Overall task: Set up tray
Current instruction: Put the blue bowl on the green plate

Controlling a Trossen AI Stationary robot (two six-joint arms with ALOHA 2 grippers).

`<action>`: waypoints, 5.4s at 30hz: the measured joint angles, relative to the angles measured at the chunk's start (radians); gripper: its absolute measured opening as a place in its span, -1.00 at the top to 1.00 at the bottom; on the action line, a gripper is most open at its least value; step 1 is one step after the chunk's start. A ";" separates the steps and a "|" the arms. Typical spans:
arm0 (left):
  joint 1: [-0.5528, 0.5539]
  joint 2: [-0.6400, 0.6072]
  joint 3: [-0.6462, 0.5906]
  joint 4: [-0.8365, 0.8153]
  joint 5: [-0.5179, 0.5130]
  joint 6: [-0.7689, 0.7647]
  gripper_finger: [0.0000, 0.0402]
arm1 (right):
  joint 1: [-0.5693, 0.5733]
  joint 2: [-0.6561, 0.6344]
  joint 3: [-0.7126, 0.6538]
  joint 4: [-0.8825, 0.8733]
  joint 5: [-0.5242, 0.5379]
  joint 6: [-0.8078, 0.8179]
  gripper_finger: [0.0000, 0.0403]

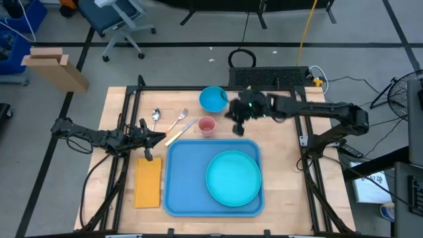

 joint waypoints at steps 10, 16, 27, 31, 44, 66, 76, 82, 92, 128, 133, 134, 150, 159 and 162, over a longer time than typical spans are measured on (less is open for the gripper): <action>0.030 0.004 0.013 -0.033 -0.152 -0.197 0.77 | 0.061 -0.228 -0.472 0.471 -0.062 0.038 0.99; 0.138 0.129 0.201 -0.163 -0.167 -0.215 0.77 | 0.090 -0.315 -0.663 0.575 0.079 0.113 1.00; 0.493 0.715 0.744 -0.419 -0.020 -0.186 0.77 | 0.091 -0.401 -0.799 0.691 0.076 0.009 1.00; 0.645 0.974 0.943 -0.522 0.163 -0.161 0.77 | 0.091 -0.418 -0.799 0.692 0.075 0.007 0.99; 0.923 1.663 1.575 -0.880 0.647 0.030 0.58 | 0.091 -0.428 -0.799 0.702 0.075 0.009 0.99; 0.936 2.090 2.025 -1.072 0.596 0.241 -0.81 | 0.091 -0.428 -0.799 0.727 0.076 -0.002 0.98; 0.958 2.125 2.008 -1.049 0.585 0.257 -0.67 | 0.086 -0.428 -0.799 0.744 0.077 -0.028 0.98; 0.964 2.126 1.979 -1.013 0.585 0.260 -0.67 | 0.070 -0.428 -0.799 0.776 0.079 -0.024 0.98; 0.973 2.129 1.879 -0.939 0.590 0.251 -0.62 | 0.064 -0.428 -0.799 0.774 0.078 -0.033 0.98; 0.981 2.118 2.295 -1.210 0.735 0.201 0.96 | 0.033 -0.427 -0.799 0.795 0.083 -0.068 0.98; 0.895 2.075 2.326 -1.313 0.728 0.242 0.96 | -0.033 -0.455 -0.799 0.747 0.083 -0.068 0.99; 0.873 2.063 2.325 -1.332 0.722 0.257 0.96 | -0.049 -0.467 -0.799 0.723 0.083 -0.068 1.00; 0.536 2.013 2.326 -1.346 0.718 0.338 0.96 | -0.065 -0.821 -0.930 0.645 -0.243 -0.054 1.00; 0.304 2.034 2.321 -1.312 0.664 0.338 0.96 | -0.043 -0.922 -0.983 0.634 -0.233 -0.068 1.00; 0.246 2.031 2.273 -1.250 0.666 0.338 0.96 | -0.054 -0.939 -0.995 0.637 -0.224 -0.051 1.00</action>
